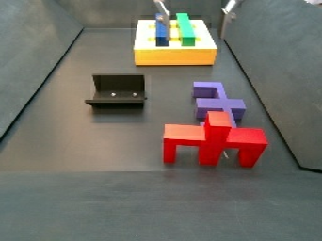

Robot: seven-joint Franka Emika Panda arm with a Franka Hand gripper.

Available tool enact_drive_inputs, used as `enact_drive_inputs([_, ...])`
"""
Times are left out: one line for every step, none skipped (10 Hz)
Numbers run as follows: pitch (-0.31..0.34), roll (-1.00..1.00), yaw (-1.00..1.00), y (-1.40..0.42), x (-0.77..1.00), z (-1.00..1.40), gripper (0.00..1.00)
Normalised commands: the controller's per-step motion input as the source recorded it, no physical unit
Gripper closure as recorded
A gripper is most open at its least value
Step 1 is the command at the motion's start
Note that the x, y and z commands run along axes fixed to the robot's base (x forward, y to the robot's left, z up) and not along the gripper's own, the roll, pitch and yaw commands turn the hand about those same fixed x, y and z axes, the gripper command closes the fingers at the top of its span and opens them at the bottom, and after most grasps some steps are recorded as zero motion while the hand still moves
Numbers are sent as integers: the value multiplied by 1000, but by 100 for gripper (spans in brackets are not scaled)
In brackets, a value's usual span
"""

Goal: Pick up the purple object. Move up. Place the purple object on the fixture. Regrasp the purple object. Move to above the board. Insert the purple object.
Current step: Pick up the purple object.

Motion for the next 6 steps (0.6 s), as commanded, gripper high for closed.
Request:
enact_drive_inputs([0,-163,-629,-134,-320,-260,0])
enact_drive_inputs([0,-197,-669,-54,-317,-329,0])
enact_drive_inputs([-10,-199,-800,0,-251,-394,0])
enact_drive_inputs([-29,-167,-811,0,-266,-400,0])
enact_drive_inputs([-37,-103,-854,0,-251,-340,0])
enact_drive_inputs([-63,-89,-806,0,-334,-271,0])
